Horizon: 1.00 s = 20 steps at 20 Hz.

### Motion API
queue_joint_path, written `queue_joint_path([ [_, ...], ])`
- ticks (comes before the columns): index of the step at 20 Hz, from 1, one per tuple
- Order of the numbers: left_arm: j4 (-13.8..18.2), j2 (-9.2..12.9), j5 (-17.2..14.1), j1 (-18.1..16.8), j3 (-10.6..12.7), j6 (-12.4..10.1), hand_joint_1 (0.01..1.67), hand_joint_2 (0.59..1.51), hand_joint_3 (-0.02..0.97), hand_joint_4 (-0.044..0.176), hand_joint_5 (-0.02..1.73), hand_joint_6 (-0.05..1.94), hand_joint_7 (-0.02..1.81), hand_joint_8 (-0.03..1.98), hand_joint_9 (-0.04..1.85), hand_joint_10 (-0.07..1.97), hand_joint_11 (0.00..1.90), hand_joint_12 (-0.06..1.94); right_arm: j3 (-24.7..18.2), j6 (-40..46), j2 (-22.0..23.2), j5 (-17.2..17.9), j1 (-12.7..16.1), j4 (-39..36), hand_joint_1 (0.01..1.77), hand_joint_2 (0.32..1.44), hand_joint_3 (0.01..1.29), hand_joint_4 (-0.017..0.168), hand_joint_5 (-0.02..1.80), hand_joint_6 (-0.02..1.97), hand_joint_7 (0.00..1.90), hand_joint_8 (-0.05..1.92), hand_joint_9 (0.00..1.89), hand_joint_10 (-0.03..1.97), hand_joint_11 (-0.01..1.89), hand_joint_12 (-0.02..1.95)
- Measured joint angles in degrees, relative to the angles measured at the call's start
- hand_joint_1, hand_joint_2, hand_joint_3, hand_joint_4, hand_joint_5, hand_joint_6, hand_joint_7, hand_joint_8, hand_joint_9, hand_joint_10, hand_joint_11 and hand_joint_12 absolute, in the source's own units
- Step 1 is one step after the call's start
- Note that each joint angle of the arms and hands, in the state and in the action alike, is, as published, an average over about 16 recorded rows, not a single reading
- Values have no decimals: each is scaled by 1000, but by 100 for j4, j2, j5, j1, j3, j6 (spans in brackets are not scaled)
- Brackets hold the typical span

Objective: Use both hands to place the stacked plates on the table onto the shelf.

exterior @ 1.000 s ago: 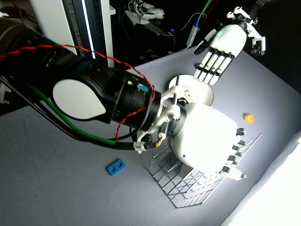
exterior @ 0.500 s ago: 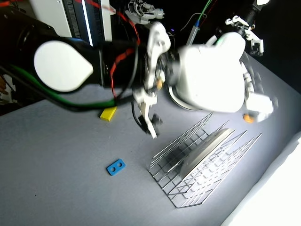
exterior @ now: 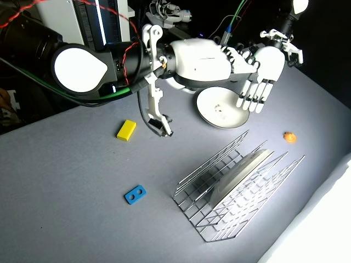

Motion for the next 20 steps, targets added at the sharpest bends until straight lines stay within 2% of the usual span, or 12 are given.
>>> queue_joint_path([
  [6,-369,-57,270,354,-32,-63,13,1187,-8,0,90,7,24,-9,5,-23,19,9,-58,-606,-168,29,-436,24,1065,891,10,5,25,17,17,15,22,12,12,21],
  [13,-563,-33,456,724,-99,-262,13,1187,-9,-4,74,-14,-2,-15,7,-34,20,9,67,-1441,-630,-150,-767,552,1063,889,9,3,22,17,13,15,15,11,11,1],
  [20,-570,4,560,868,-161,-443,13,1186,-10,-5,57,-30,-7,-17,11,-33,19,9,579,-2145,-1402,-435,-865,1268,1081,898,9,3,21,18,18,15,12,11,13,1],
])
